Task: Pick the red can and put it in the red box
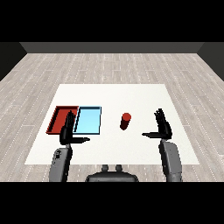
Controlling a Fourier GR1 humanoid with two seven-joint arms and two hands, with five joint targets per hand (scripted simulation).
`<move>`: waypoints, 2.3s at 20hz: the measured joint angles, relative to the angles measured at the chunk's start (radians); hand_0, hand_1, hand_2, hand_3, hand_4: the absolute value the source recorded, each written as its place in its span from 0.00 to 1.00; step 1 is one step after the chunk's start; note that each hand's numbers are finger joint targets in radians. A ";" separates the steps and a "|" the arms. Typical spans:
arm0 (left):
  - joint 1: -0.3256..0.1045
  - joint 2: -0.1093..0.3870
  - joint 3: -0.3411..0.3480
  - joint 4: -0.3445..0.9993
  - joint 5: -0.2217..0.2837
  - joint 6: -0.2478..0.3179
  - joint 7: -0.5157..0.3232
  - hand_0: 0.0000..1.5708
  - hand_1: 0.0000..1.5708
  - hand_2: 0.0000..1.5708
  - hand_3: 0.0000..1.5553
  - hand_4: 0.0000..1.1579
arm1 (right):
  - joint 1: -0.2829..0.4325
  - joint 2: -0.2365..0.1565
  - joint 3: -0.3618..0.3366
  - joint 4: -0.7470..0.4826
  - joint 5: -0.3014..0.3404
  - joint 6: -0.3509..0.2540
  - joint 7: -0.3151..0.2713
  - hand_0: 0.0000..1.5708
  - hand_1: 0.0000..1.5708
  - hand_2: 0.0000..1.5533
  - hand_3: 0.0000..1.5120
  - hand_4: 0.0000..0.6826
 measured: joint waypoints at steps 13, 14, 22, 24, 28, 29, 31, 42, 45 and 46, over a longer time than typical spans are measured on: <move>-0.018 -0.006 0.021 0.053 0.022 -0.026 -0.108 0.00 0.00 0.00 0.00 0.00 | -0.101 -0.018 -0.028 0.138 -0.020 0.047 -0.069 0.00 0.00 0.00 0.00 0.00; -0.013 -0.006 0.022 0.046 0.029 -0.030 -0.109 0.00 0.00 0.00 0.00 0.00 | -0.108 -0.011 -0.021 0.134 -0.013 0.034 -0.057 0.00 0.00 0.00 0.00 0.00; -0.008 -0.028 0.004 0.052 0.017 -0.016 -0.137 0.00 0.00 0.00 0.00 0.00 | -0.169 0.007 -0.011 0.218 -0.028 0.041 -0.035 0.00 0.00 0.00 0.00 0.00; -0.019 -0.010 0.024 0.048 0.039 -0.030 -0.121 0.00 0.00 0.00 0.00 0.00 | -0.201 0.026 0.000 0.246 -0.023 0.023 -0.023 0.00 0.00 0.00 0.00 0.00; -0.012 -0.017 0.015 0.009 0.042 -0.021 -0.092 0.00 0.00 0.00 0.00 0.00 | -0.236 0.057 0.015 0.332 -0.006 0.007 -0.059 0.00 0.00 0.00 0.00 0.00; -0.019 -0.016 0.019 0.022 0.043 -0.022 -0.099 0.00 0.00 0.00 0.00 0.00 | -0.241 0.057 0.017 0.337 -0.008 0.009 -0.057 0.00 0.00 0.00 0.00 0.00; -0.018 -0.005 0.028 0.031 0.053 -0.036 -0.104 0.00 0.00 0.00 0.00 0.00 | -0.253 0.072 0.022 0.355 -0.012 0.004 -0.056 0.00 0.00 0.00 0.00 0.00; -0.018 -0.009 0.030 0.024 0.063 -0.035 -0.095 0.00 0.00 0.00 0.00 0.00 | -0.338 0.118 0.031 0.554 -0.014 0.014 -0.135 0.00 0.00 0.00 0.00 0.00; -0.009 -0.014 0.028 0.026 0.061 -0.033 -0.105 0.00 0.00 0.00 0.00 0.00 | -0.348 0.125 0.030 0.597 -0.020 0.023 -0.152 0.00 0.00 0.00 0.00 0.00; 0.008 -0.022 0.014 0.014 0.058 -0.030 -0.109 0.00 0.00 0.00 0.00 0.00 | -0.361 0.124 0.027 0.629 -0.020 0.029 -0.165 0.00 0.00 0.00 0.00 0.00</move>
